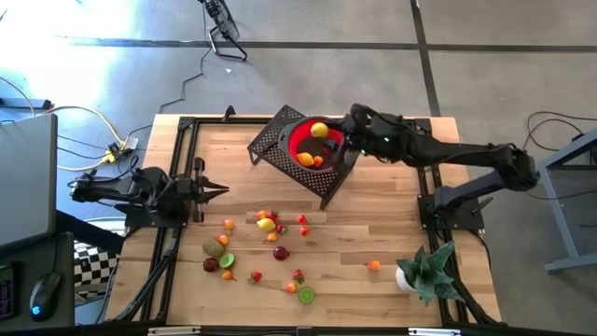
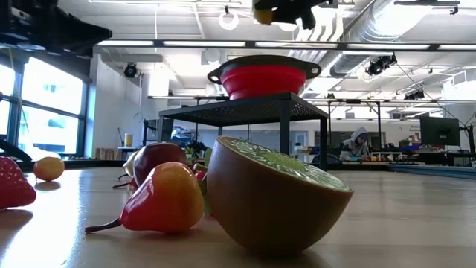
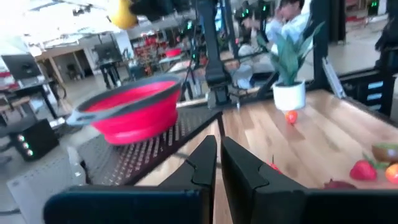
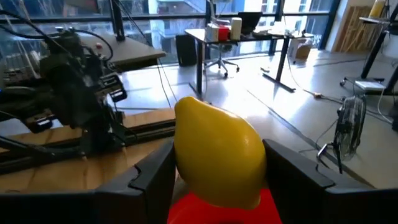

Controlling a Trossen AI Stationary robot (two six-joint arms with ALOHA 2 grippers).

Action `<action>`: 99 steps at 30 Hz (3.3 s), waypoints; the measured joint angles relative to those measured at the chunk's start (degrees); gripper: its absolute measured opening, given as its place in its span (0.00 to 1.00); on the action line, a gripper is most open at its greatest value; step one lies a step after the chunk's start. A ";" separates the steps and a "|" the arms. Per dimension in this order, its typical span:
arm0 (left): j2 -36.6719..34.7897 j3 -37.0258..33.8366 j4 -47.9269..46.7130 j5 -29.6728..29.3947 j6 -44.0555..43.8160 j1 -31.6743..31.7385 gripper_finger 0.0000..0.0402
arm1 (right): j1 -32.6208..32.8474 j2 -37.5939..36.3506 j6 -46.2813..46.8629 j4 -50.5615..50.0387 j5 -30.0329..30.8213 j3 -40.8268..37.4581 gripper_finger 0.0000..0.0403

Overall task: Pick & Place Fruit
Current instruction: Put the lemon into the strainer bowl on the shelf, then put the pear into the strainer bowl on the shelf

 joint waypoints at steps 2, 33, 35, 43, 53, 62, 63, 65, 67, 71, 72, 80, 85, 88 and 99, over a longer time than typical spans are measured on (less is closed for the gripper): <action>0.08 -0.13 -0.94 -0.31 -0.12 0.02 0.05 | -1.20 1.92 -0.02 -3.77 -0.41 2.70 0.51; 0.50 -0.08 -3.16 -1.75 -3.45 0.00 0.05 | -10.92 21.13 -0.19 -40.59 -17.36 21.45 0.51; 0.50 -0.09 -3.16 -1.75 -3.45 0.00 0.05 | -10.73 21.62 -0.62 -40.64 -16.99 21.45 0.51; 0.50 -0.08 -3.21 -1.75 -3.45 0.00 0.05 | -10.73 21.66 -2.21 -40.66 -16.71 21.45 0.56; 0.50 -0.06 -3.28 -1.75 -3.44 0.01 0.05 | -10.71 21.08 -6.68 -39.35 -15.98 21.45 0.61; 0.50 -0.06 -3.32 -1.75 -3.47 0.00 0.05 | -10.22 14.88 -8.73 -38.82 -14.12 21.45 0.58; 0.50 -0.06 -3.32 -1.75 -3.47 0.01 0.05 | -10.19 13.93 -8.73 -38.85 -14.12 21.45 0.57; 0.50 -0.06 -3.32 -1.75 -3.47 0.00 0.05 | -10.13 12.00 -8.73 -38.93 -14.10 21.45 0.54; 0.50 -0.06 -3.32 -1.75 -3.49 0.00 0.05 | -9.55 10.32 -8.73 -39.03 -14.08 21.45 0.51; 0.50 -0.06 -3.32 -1.73 -3.68 0.00 0.05 | -8.66 6.76 -8.45 -42.13 -14.17 21.45 0.43; 0.50 -0.06 -3.33 -1.73 -4.08 0.00 0.05 | -8.21 6.16 -7.83 -43.28 -14.16 21.45 0.41; 0.50 -0.06 -3.34 -1.73 -6.41 0.00 0.05 | -3.96 1.67 -0.71 -55.24 -14.15 21.47 0.26; 0.50 -0.06 -3.32 -1.73 -6.42 0.00 0.05 | 0.25 0.58 3.45 -60.43 -13.87 21.45 0.20; 0.50 -0.06 -3.32 -1.73 -6.38 0.01 0.05 | 2.85 0.44 5.67 -62.43 -13.84 21.45 0.18; 0.50 -0.06 -3.28 -1.73 -6.40 0.00 0.05 | 11.16 0.46 17.44 -69.98 -13.66 21.45 0.15</action>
